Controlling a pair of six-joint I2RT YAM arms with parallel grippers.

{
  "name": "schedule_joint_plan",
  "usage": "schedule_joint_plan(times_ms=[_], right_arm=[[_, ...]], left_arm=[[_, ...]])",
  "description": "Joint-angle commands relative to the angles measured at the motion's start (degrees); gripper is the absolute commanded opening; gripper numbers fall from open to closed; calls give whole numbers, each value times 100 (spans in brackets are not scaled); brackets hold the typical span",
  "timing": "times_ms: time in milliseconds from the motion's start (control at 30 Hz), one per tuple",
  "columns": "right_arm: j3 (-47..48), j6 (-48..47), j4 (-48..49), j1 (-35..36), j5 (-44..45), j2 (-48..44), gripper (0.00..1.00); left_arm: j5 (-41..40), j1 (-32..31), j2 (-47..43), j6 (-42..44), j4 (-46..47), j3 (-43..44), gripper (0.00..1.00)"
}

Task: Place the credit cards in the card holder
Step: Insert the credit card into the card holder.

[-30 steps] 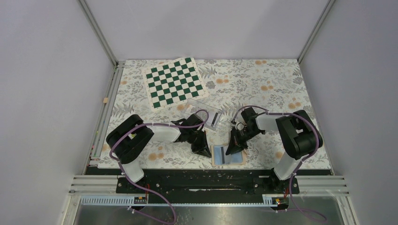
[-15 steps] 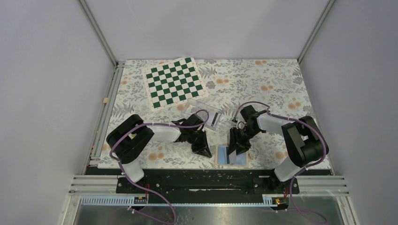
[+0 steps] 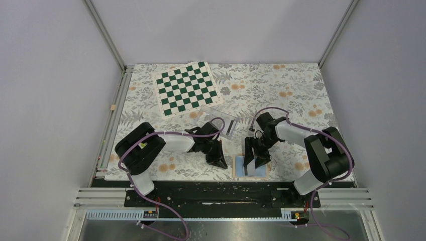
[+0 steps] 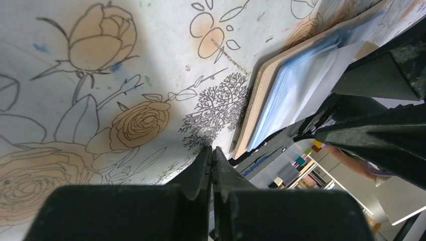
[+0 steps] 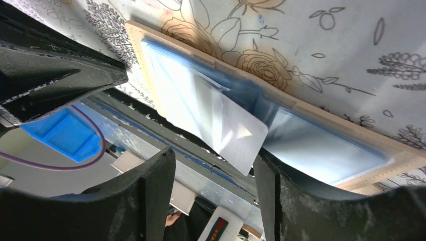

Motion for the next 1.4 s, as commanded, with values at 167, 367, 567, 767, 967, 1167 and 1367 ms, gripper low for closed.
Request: schedule_joint_plan(times_ms=[167, 367, 567, 767, 967, 1167, 1367], right_arm=[[181, -156, -226, 130, 399, 88, 60], [383, -79, -45, 356, 223, 423, 47], [599, 143, 83, 671, 95, 535, 40], [726, 266, 240, 923, -50, 692, 33], [669, 305, 160, 960, 165, 601, 36], [658, 234, -226, 960, 488, -13, 47], [559, 114, -488, 963, 787, -329, 52]], left_arm=[[-693, -102, 382, 294, -430, 87, 0], [-620, -168, 476, 297, -440, 208, 0], [-597, -202, 509, 285, -438, 228, 0], [-588, -215, 511, 281, -440, 239, 0], [-689, -217, 278, 291, -579, 186, 0], [-929, -216, -386, 352, -839, 241, 16], [-401, -223, -728, 153, -74, 224, 42]])
